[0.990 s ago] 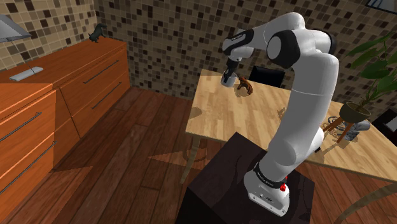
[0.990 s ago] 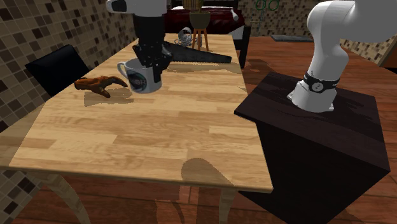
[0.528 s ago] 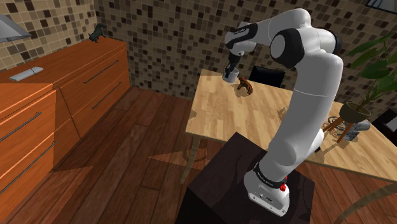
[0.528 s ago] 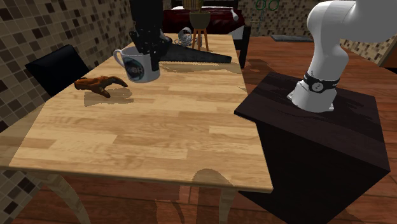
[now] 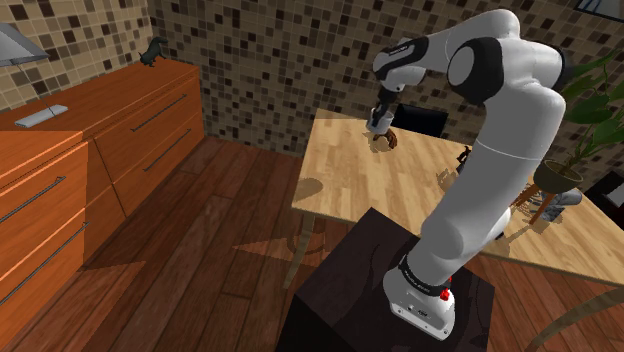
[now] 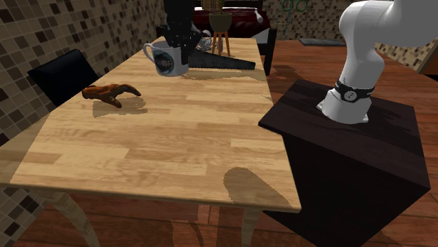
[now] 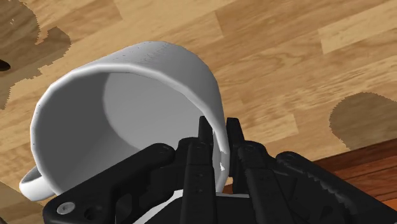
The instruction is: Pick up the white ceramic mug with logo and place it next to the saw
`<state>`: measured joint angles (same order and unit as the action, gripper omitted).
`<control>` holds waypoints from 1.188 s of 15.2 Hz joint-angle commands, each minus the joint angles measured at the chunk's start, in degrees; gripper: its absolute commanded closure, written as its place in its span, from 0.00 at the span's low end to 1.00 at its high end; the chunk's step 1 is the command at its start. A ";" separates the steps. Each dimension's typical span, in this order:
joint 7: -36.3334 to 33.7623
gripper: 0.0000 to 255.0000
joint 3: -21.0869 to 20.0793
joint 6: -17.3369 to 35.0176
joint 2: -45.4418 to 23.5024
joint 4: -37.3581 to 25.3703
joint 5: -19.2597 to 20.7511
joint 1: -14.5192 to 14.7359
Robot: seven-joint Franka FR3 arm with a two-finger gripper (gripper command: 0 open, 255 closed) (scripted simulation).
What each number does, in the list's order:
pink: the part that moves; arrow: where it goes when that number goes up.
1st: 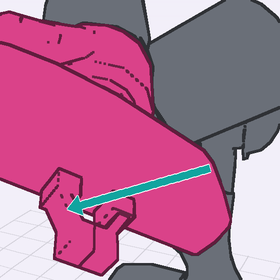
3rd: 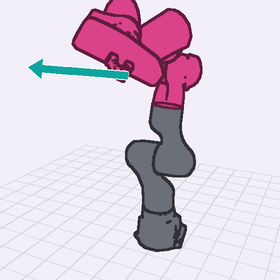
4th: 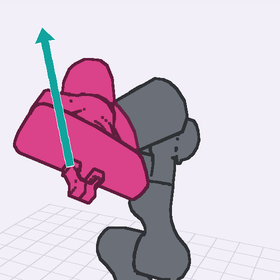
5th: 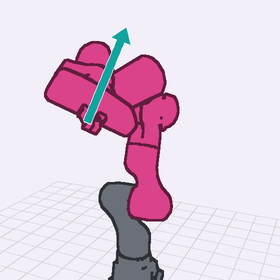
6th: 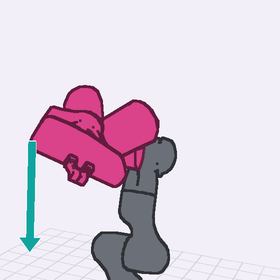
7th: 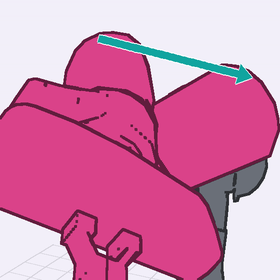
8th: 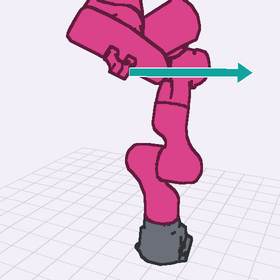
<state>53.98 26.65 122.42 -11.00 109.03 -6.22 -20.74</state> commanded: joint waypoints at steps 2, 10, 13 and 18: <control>2.72 1.00 1.50 1.32 3.25 4.30 1.16 -1.41; 10.78 1.00 6.10 2.88 9.78 11.76 4.00 -6.01; 14.21 1.00 8.04 3.11 11.45 13.45 4.83 -7.93; 20.54 1.00 11.48 3.13 13.11 14.95 5.63 -11.25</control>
<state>72.55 37.28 125.51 2.57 124.30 -0.18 -31.22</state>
